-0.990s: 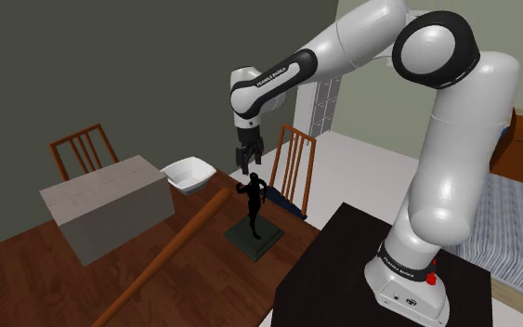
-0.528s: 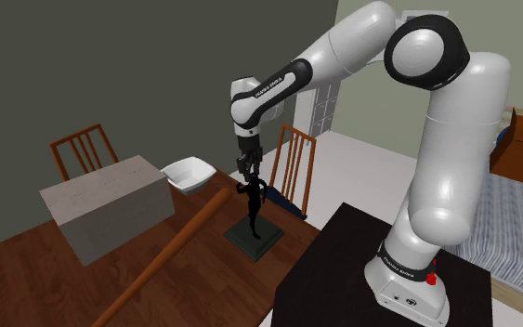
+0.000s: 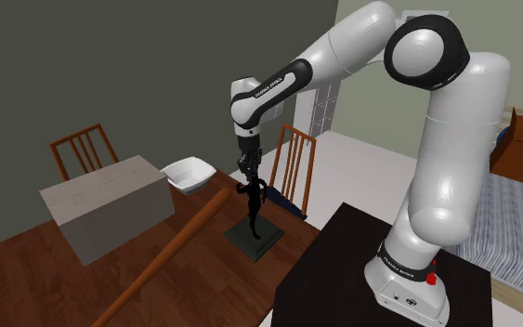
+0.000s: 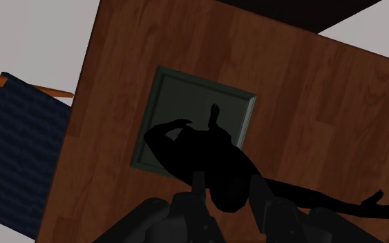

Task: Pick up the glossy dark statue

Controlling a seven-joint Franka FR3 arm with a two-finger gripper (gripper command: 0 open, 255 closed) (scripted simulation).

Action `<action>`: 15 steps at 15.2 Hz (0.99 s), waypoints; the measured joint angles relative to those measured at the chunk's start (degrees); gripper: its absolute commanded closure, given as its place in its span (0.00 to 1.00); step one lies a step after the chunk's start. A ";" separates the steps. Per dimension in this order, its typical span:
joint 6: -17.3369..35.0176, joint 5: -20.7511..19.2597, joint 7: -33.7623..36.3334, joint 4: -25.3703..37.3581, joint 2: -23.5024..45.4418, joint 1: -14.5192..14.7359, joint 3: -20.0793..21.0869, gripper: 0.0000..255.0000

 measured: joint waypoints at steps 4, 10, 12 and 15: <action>-1.44 -0.09 0.26 0.33 -1.03 0.09 0.04 1.00; -5.53 -0.34 0.54 2.33 -3.15 0.05 -0.04 1.00; -7.03 -0.43 0.62 3.33 -3.65 0.04 -0.06 1.00; -9.20 -0.53 0.82 4.49 -4.67 0.05 -0.06 1.00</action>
